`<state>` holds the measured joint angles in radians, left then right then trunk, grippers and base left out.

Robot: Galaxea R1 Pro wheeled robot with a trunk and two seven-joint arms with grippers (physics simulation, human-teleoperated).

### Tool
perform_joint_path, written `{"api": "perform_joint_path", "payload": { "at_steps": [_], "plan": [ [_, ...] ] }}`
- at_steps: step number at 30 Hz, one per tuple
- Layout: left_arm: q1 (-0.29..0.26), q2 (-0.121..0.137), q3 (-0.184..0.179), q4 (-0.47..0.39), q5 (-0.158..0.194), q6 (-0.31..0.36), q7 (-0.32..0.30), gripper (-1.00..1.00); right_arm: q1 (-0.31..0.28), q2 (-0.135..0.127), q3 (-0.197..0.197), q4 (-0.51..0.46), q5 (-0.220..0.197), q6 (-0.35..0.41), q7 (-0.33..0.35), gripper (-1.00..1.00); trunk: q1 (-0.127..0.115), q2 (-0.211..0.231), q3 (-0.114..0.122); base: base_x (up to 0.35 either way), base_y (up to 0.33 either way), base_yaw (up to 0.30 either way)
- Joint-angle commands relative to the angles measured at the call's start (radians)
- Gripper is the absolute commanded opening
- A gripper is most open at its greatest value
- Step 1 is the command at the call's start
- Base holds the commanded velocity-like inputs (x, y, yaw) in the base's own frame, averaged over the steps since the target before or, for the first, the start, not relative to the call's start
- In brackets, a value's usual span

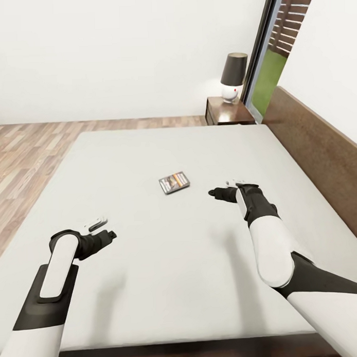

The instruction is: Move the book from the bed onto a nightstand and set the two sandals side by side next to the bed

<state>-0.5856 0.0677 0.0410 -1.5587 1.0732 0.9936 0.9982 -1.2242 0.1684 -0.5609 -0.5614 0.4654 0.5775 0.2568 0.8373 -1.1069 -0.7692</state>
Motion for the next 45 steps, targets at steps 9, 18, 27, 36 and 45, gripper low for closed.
{"api": "perform_joint_path", "payload": {
  "at_steps": [9, 18, 27, 36, 45],
  "plan": [
    [0.001, 0.001, 0.002, 0.001, 0.008, 0.003, 0.009, 1.0, 0.006, 0.006, 0.006, -0.003, 0.01, 0.006, 0.011, 1.0, -0.004, 0.007, -0.011, 0.0, 0.0, -0.01],
    [0.001, 0.001, 0.003, 0.001, 0.008, 0.002, 0.01, 1.0, 0.008, 0.006, 0.02, 0.002, 0.01, 0.008, 0.011, 1.0, -0.004, 0.007, -0.025, 0.0, 0.0, -0.001],
    [0.001, 0.001, 0.003, -0.005, 0.009, 0.003, 0.01, 1.0, 0.007, 0.006, 0.023, 0.012, 0.01, 0.008, 0.007, 1.0, -0.004, 0.007, -0.039, 0.0, 0.0, 0.0],
    [0.001, 0.0, -0.006, -0.016, 0.015, 0.005, 0.01, 1.0, 0.003, 0.006, 0.025, 0.057, 0.011, 0.007, 0.003, 1.0, -0.004, 0.007, -0.053, 0.0, 0.0, 0.0],
    [-0.087, -0.011, -0.038, 0.082, 0.019, 0.004, -0.011, 1.0, -0.068, 0.006, 0.022, 0.062, 0.004, 0.068, 0.001, 1.0, -0.004, 0.007, -0.067, 0.0, 0.0, 0.0]
  ]
}}
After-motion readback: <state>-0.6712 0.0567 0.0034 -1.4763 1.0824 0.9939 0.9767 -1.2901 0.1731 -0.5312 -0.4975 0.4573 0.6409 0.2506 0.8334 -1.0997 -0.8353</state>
